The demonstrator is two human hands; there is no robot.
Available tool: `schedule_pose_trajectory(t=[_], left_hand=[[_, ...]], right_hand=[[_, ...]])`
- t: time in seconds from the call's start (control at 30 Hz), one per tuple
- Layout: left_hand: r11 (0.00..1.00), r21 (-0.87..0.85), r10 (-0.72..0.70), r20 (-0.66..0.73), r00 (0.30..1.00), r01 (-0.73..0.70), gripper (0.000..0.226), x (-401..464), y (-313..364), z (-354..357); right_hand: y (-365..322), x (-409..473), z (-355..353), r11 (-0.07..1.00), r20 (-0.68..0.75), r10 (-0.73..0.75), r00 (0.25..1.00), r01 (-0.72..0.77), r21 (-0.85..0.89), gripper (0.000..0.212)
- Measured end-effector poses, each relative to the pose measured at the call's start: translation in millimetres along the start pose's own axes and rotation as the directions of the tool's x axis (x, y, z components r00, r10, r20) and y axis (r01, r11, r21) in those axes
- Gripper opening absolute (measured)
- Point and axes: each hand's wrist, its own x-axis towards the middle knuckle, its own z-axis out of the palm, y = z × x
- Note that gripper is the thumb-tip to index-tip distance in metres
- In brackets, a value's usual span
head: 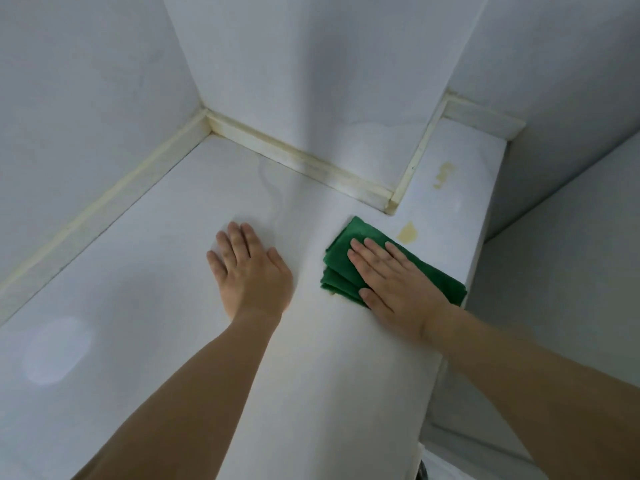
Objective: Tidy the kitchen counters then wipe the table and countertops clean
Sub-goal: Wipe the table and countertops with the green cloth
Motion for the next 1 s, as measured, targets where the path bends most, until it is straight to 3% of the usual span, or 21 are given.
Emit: schedule_pose_trajectory(t=[0.23, 0.57, 0.8, 1.0], left_hand=[[1.000, 0.020, 0.005, -0.022, 1.000, -0.004, 0.064, 5, -3, 3], [1.000, 0.023, -0.012, 0.025, 1.000, 0.012, 0.064, 0, 1, -2], [0.987, 0.143, -0.087, 0.109, 0.990, 0.070, 0.063, 8, 20, -17], [0.990, -0.101, -0.082, 0.118, 0.990, 0.094, 0.065, 55, 87, -28]], right_hand=[[5, 89, -16, 0.997, 0.014, -0.075, 0.997, 0.076, -0.029, 0.061], [29, -20, 0, 0.997, 0.033, 0.071, 0.997, -0.071, -0.007, 0.063], [31, -21, -1, 0.996, 0.037, 0.085, 0.996, -0.085, -0.001, 0.062], [34, -18, 1, 0.998, 0.020, 0.068, 0.997, -0.068, 0.001, 0.061]])
